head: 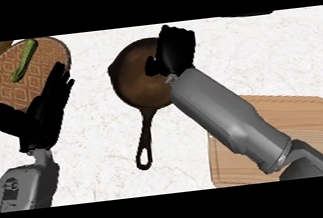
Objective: Pick the cupcake from the cutting board and place it in the pan
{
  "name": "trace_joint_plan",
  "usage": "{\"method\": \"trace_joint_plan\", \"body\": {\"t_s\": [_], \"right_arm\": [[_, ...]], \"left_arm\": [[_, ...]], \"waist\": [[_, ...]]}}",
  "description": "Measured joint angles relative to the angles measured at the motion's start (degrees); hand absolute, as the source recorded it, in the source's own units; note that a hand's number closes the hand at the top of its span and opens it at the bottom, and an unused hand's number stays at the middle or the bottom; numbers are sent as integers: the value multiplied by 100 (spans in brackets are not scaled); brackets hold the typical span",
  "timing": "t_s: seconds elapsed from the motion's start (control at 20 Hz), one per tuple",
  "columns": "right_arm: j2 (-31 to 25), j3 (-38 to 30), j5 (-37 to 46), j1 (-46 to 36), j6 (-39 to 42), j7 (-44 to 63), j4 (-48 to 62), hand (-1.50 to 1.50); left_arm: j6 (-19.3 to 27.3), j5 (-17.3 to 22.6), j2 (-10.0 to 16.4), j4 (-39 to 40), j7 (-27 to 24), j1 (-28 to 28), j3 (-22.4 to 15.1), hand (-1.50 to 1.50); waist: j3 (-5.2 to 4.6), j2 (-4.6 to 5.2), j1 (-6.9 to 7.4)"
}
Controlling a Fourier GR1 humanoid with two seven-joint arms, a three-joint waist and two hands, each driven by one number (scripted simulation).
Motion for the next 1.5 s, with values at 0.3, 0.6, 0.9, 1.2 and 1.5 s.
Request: {"method": "trace_joint_plan", "body": {"t_s": [0.3,0.6,0.9,1.2,1.5], "right_arm": [[6,-337,-643,208,-524,23,623,-150],[16,-457,-1426,449,-1069,-540,904,-150],[10,-612,-1854,647,-2103,-1262,595,-150],[6,-869,-2491,1293,-2936,-1944,-439,-150],[-25,-747,-3058,2774,-3277,-2933,-2241,-150]], "left_arm": [[-26,-22,-32,6,-72,15,-40,0],[13,-44,-47,-6,-43,23,-23,0],[-4,-28,-9,64,-126,115,66,0],[90,-53,8,7,-103,254,159,0],[82,21,124,-190,18,428,314,0]], "waist": [[5,33,61],[10,22,21],[12,-24,-112],[14,-103,-348],[14,-157,-553]]}}
